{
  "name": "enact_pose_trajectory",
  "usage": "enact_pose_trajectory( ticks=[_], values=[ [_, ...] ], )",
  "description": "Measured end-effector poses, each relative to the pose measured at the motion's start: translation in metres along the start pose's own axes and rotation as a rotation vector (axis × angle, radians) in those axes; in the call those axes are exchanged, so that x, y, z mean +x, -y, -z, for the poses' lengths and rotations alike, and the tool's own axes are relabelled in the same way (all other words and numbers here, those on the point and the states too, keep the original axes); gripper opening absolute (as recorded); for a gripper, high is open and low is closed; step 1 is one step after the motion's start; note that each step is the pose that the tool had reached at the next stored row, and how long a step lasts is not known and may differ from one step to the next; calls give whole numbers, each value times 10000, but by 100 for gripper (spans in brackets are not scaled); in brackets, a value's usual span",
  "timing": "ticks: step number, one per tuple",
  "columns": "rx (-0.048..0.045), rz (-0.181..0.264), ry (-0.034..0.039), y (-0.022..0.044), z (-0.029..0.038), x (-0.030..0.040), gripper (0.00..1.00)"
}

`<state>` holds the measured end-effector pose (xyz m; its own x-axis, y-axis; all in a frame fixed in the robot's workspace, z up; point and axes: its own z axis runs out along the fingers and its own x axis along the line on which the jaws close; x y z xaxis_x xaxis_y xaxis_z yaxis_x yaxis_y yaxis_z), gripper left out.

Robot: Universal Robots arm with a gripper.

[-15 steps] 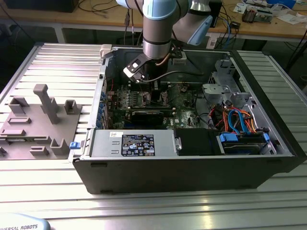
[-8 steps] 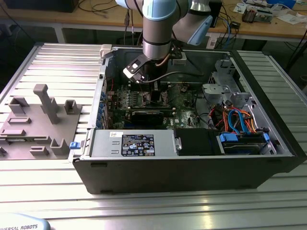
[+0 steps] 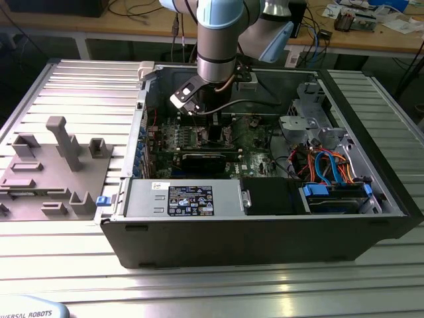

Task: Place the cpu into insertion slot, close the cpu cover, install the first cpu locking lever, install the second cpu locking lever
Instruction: 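Place the cpu into insertion slot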

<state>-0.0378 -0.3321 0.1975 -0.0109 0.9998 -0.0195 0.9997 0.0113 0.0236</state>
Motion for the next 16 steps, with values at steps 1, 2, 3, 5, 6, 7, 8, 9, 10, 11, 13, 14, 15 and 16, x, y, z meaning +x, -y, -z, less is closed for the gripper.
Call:
enact_pose_trajectory(
  ticks=[1,2,3,5,6,7,8,9,10,11,13,14,15,16],
  values=[
    [0,0,0,0,0,0,62],
    [0,1,1,0,0,0,62],
    [1,0,2,0,0,0,62],
    [2,0,3,0,1,0,62],
    [2,0,3,0,0,0,62],
    [1,2,2,-1,0,4,62],
    [1,1,1,-1,0,7,62],
    [1,1,2,-1,1,10,62],
    [1,1,2,-1,1,9,62],
    [1,0,2,-1,1,9,62],
    [1,-1,2,-2,0,10,62],
    [2,0,2,-2,0,10,62],
    [1,0,1,-3,0,10,62],
    [1,0,2,-3,1,10,62]
  ],
)
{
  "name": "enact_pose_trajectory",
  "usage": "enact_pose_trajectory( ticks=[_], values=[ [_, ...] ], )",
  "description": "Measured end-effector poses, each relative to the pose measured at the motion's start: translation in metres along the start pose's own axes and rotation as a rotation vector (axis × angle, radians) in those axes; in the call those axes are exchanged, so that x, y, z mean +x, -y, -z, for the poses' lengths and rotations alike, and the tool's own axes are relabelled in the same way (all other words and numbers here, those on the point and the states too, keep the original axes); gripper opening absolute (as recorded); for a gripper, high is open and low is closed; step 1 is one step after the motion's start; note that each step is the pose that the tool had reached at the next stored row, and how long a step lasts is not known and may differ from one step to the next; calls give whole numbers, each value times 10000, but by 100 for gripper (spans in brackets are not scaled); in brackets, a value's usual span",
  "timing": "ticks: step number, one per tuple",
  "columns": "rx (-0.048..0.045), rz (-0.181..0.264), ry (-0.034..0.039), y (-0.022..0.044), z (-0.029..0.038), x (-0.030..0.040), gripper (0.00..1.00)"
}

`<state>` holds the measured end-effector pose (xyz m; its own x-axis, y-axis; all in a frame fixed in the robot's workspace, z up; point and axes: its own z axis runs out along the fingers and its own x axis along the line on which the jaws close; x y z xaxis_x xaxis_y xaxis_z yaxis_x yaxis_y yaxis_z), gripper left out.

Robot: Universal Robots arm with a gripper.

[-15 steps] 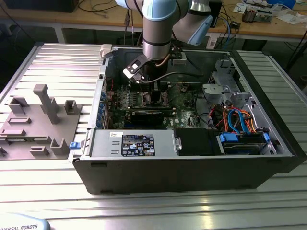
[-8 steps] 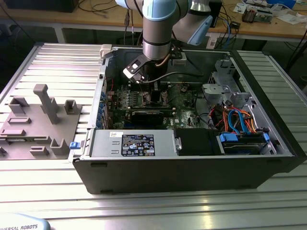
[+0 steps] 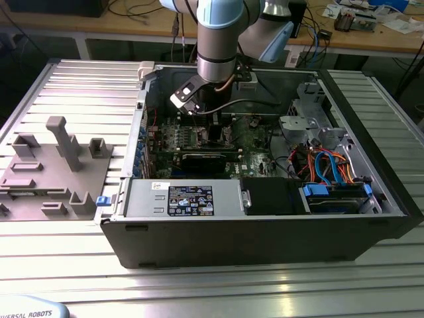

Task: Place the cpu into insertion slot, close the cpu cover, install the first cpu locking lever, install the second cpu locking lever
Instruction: 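Place the cpu into insertion slot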

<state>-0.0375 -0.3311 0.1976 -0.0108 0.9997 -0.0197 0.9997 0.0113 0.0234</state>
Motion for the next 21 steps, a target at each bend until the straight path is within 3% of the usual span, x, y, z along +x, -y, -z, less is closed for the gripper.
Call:
enact_pose_trajectory(
  ticks=[5,21],
  values=[
    [-1,0,-1,-2,23,0,62],
    [2,0,-24,0,3,-5,62]
  ],
)
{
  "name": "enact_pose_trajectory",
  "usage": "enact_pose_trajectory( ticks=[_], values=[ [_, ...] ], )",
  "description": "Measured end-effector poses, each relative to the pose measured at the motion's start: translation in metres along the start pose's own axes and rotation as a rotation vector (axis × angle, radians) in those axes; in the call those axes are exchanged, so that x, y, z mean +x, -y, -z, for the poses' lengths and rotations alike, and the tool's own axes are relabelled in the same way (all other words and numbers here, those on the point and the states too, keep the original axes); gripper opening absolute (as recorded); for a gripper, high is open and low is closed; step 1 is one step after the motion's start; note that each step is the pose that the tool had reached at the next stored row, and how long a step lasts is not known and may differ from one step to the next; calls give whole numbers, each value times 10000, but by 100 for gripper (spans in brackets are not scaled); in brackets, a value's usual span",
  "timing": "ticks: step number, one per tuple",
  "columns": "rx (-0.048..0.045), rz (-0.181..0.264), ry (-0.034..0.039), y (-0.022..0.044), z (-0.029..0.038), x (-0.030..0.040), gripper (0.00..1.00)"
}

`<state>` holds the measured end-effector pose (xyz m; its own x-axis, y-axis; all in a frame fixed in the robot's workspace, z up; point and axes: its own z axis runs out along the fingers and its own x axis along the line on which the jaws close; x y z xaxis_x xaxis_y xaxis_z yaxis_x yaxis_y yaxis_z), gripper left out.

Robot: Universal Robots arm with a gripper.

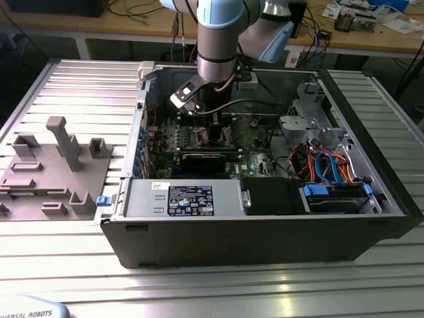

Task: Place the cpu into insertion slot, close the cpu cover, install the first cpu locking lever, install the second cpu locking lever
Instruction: 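Place the cpu into insertion slot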

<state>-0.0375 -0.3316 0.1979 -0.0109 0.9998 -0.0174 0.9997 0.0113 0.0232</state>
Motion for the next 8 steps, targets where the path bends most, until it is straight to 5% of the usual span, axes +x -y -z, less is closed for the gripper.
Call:
enact_pose_trajectory(
  ticks=[4,8],
  values=[
    [0,0,-20,-1,50,-3,62],
    [0,-3,-166,-1,41,-28,62]
  ],
)
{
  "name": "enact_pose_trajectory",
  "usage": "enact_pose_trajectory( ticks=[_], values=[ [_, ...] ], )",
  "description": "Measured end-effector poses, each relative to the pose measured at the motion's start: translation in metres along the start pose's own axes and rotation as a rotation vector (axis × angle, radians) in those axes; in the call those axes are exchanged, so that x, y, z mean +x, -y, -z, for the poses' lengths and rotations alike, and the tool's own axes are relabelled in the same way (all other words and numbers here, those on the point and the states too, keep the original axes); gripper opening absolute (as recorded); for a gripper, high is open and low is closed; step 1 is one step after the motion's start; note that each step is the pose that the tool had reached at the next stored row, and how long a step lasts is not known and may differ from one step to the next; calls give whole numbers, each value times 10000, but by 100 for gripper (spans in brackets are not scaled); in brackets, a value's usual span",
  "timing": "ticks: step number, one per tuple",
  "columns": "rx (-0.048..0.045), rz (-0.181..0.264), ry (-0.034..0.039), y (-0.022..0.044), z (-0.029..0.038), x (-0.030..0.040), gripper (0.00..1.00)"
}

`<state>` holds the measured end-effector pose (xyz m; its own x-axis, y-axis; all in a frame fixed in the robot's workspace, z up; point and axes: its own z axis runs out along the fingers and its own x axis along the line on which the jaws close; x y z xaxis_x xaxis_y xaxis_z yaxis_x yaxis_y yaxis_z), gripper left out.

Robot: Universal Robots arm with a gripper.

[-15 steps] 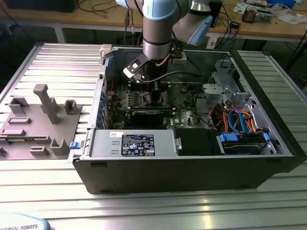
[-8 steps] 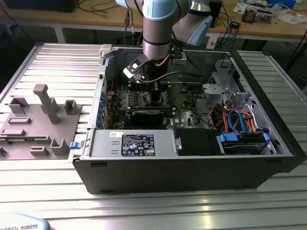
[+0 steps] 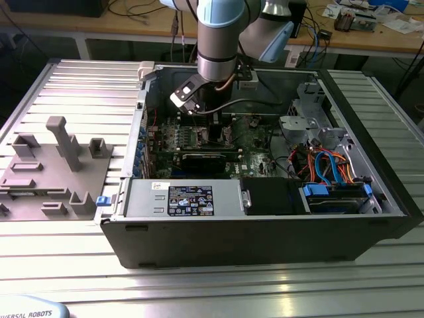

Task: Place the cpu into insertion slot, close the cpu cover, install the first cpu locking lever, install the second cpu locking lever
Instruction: 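Place the cpu into insertion slot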

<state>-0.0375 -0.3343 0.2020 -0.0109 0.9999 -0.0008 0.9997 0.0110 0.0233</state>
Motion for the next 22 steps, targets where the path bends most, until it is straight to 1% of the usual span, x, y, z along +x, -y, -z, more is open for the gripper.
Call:
enact_pose_trajectory(
  ticks=[16,17,18,22],
  values=[
    [17,0,-3,1,-21,-6,62],
    [19,-1,-1,1,-21,-6,60],
    [19,-1,-1,1,-21,-6,54],
    [21,-1,-3,1,-23,-6,53]
  ],
)
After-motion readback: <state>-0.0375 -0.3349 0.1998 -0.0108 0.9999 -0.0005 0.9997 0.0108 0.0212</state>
